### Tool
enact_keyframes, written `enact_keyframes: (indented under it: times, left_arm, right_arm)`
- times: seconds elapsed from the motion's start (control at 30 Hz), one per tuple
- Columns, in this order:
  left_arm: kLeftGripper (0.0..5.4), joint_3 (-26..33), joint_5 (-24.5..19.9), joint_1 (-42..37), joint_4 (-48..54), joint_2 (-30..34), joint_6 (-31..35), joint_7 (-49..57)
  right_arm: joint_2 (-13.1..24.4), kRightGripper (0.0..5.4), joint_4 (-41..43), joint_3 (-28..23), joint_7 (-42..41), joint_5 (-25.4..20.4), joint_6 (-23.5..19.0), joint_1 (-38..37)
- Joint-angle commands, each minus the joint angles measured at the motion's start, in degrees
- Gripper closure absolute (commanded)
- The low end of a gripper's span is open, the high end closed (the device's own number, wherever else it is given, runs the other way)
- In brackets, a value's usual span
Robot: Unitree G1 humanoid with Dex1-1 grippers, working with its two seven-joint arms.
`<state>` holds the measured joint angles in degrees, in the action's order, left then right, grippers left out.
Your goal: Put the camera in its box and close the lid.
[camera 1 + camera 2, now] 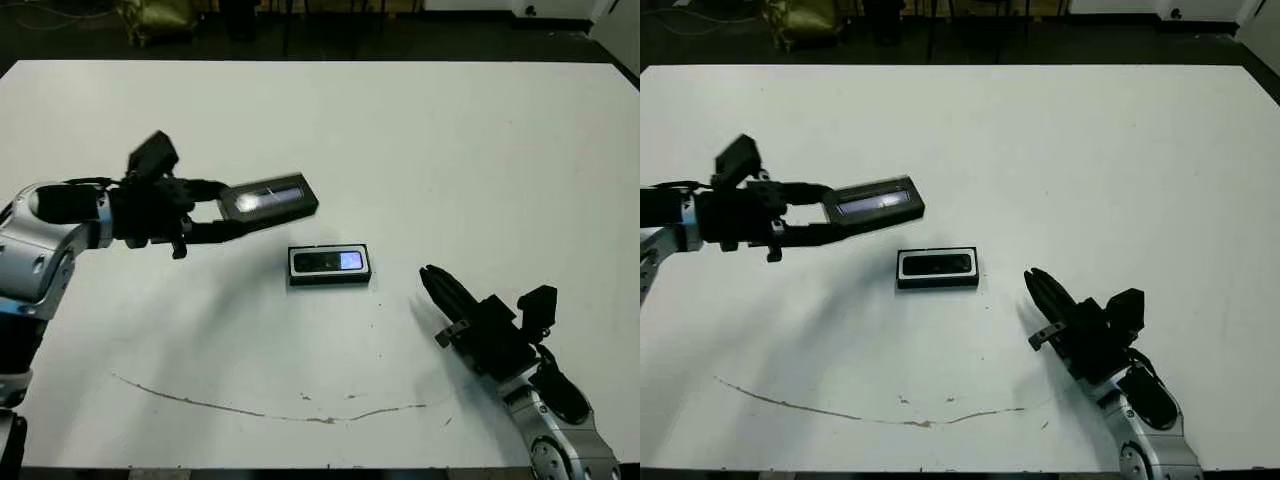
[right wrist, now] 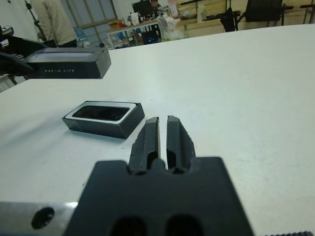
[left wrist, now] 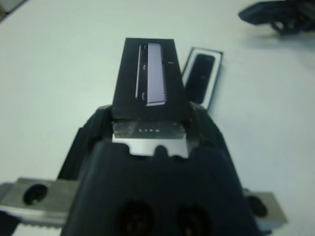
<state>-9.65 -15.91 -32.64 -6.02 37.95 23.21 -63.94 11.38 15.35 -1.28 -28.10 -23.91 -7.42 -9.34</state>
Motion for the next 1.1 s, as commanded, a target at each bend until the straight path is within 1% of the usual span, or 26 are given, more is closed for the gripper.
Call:
enact_keyframes:
  times: [0.03, 0.13, 0.3, 0.43, 0.57, 0.8, 1.1]
  left_arm:
    - [3.14, -1.88, 0.33, -1.17, -3.30, -1.81, -1.78, -3.18]
    - [3.14, -2.83, 0.26, -1.84, -4.63, -3.08, -1.56, -5.17]
    - [3.14, -3.47, -0.20, -1.73, -6.02, -4.51, -1.10, -7.83]
    - [3.14, -3.57, 0.14, -1.00, -7.67, -5.90, -4.11, -9.30]
    - [3.14, -3.45, 0.18, -0.24, -8.84, -7.09, -5.30, -9.62]
    - [3.14, -2.18, -1.51, -0.51, -11.02, -8.76, -5.25, -10.50]
    - [3.14, -2.71, -0.80, -1.66, -13.35, -10.11, -5.76, -10.55]
  right_arm:
    - [1.04, 5.40, 0.25, -1.02, 0.23, -0.47, -1.47, 0.06]
    - [1.12, 5.40, -0.12, -1.59, 0.11, -0.64, -1.50, 0.31]
    - [1.24, 5.40, 0.10, -2.41, 0.36, -1.69, -3.10, 0.56]
    - [1.39, 5.40, -0.31, -2.60, -0.13, -1.79, -2.69, 0.84]
    - [1.48, 5.40, -0.40, -2.43, -0.25, -1.50, -2.42, 0.77]
    - [1.13, 5.40, -0.65, -2.19, 0.14, -1.54, -2.91, 0.55]
    - [1.51, 5.40, -0.30, -1.87, 0.24, -1.02, -3.19, -0.04]
